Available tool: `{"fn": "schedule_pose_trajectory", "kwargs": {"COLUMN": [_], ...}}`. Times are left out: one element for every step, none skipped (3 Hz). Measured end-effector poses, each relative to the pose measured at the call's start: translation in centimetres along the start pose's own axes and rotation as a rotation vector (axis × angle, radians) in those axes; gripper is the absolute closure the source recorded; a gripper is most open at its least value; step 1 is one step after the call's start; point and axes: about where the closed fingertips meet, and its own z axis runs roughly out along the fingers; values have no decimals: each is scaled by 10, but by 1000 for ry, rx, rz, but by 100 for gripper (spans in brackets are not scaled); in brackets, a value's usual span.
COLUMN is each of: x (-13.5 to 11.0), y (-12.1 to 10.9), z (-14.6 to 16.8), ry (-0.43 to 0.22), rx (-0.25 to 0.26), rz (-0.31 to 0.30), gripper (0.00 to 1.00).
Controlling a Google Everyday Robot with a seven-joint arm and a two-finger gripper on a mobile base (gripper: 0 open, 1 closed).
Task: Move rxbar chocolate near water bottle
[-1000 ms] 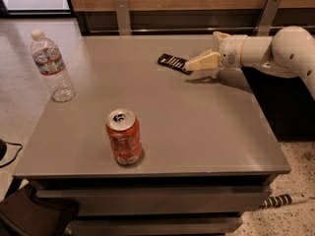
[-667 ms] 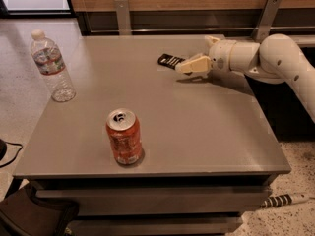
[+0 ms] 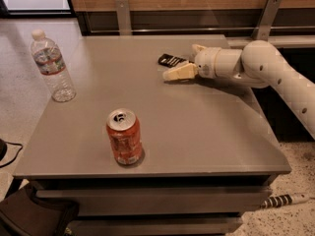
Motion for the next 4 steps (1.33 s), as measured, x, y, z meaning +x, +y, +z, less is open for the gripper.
{"fn": "schedule_pose_trajectory", "kwargs": {"x": [12, 13, 13, 13], "y": [11, 12, 14, 17], "z": [3, 5, 7, 10], "ry": [65, 64, 65, 65], "rx": [-7, -10, -15, -21], "rz": [18, 21, 22, 22], "gripper": [13, 37, 59, 90]}}
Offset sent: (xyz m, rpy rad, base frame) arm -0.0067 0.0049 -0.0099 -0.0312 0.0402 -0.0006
